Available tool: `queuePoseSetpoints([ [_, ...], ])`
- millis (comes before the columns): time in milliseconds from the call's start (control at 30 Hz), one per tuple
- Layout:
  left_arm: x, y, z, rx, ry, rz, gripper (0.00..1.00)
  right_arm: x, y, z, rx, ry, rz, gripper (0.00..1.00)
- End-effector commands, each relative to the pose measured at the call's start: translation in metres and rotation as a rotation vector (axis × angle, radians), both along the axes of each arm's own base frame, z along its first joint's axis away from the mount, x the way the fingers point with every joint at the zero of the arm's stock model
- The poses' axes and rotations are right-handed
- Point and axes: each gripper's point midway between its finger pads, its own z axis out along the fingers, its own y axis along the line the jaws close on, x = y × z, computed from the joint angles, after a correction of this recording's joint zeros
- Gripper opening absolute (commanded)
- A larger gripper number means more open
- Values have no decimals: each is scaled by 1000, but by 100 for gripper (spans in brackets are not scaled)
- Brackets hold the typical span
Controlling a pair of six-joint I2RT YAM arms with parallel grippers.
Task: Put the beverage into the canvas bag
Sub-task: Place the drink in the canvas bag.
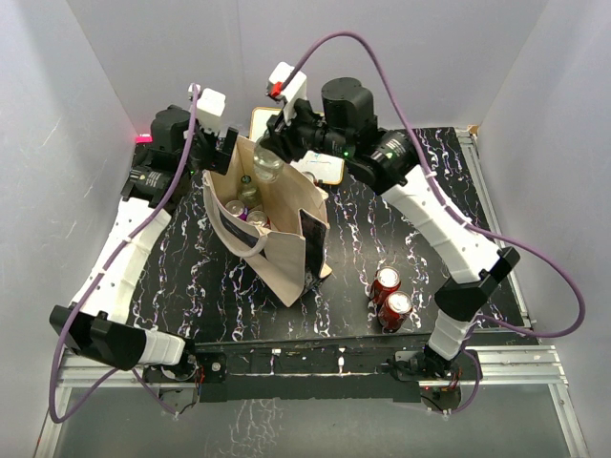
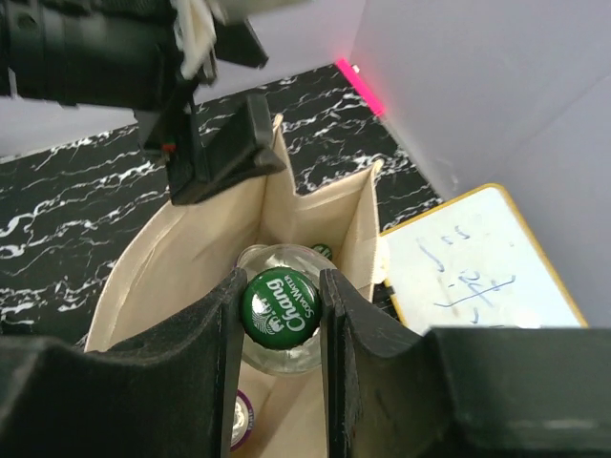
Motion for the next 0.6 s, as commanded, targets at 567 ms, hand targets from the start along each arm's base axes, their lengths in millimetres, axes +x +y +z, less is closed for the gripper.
queuePoseSetpoints([
  [567, -68, -10, -57, -106, 210, -156, 94, 18, 38, -63, 7, -85, 135, 8],
])
